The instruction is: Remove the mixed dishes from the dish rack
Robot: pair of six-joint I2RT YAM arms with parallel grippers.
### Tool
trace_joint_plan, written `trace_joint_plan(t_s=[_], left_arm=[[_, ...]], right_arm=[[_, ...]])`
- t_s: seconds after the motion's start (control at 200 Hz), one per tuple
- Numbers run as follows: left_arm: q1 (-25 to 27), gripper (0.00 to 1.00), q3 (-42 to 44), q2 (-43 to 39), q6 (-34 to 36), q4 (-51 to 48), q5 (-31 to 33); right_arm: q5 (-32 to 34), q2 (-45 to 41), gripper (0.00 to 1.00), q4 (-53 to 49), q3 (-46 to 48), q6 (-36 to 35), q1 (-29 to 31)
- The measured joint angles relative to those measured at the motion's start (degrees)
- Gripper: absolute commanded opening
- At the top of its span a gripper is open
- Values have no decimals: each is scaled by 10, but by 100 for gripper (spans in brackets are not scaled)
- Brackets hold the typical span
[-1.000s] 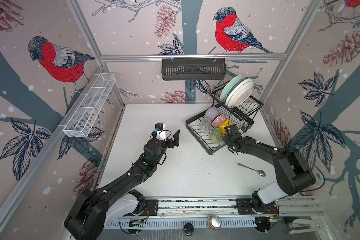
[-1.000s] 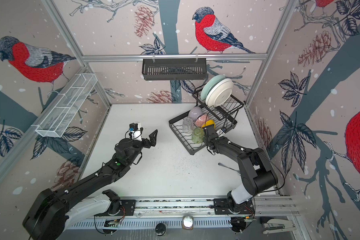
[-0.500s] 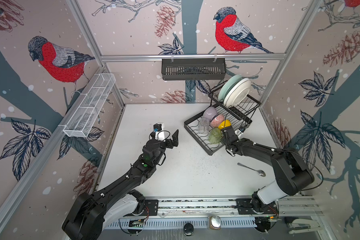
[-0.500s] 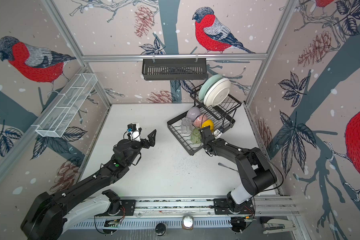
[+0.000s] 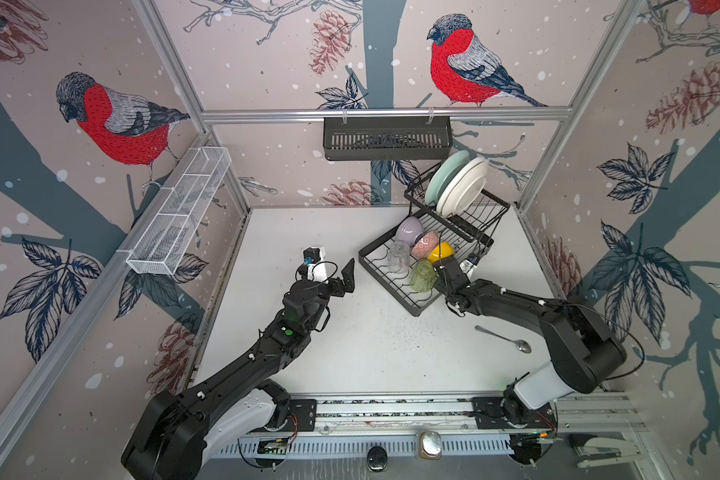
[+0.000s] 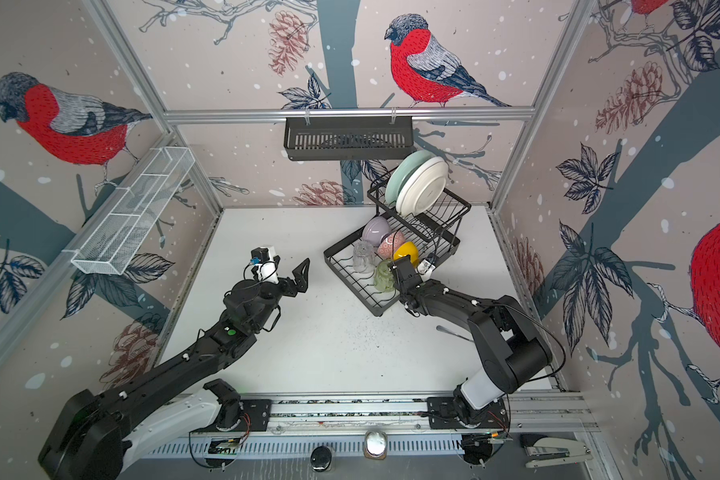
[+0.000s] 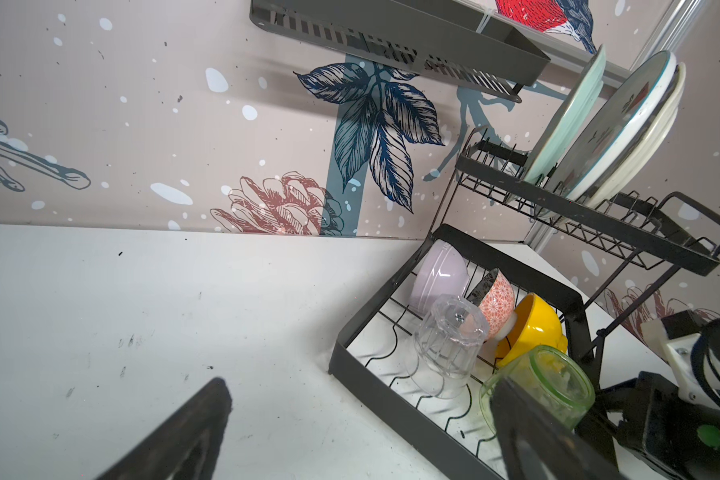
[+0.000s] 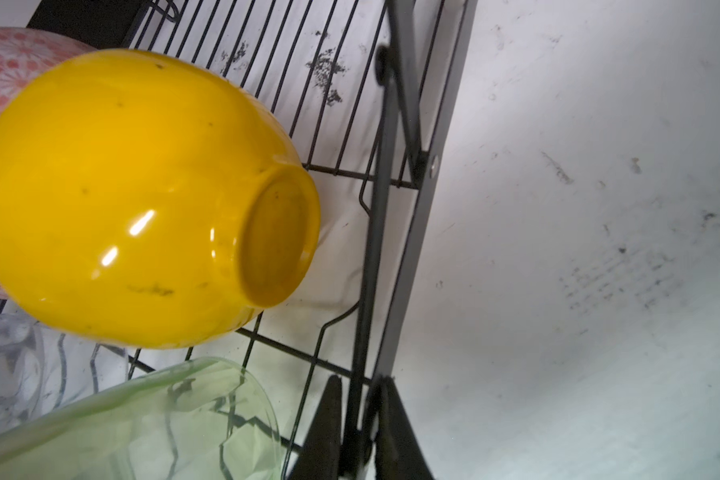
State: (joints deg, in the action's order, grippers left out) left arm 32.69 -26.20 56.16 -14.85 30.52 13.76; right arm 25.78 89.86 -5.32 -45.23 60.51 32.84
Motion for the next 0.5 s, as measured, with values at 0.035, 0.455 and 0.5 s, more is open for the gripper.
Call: trace_joint_plan(t_s=[0.035, 0.455, 0.5], left_arm=[[0, 98, 0, -2, -2, -2, 0], [0, 98, -1, -21, -22, -42, 30], [0, 98, -1, -21, -23, -43, 31]], right_arm=[[-2, -1, 2, 3, 2, -7, 4], [-44, 10, 1, 63, 11, -118, 61], [-52, 11, 1, 74, 12, -131, 63]])
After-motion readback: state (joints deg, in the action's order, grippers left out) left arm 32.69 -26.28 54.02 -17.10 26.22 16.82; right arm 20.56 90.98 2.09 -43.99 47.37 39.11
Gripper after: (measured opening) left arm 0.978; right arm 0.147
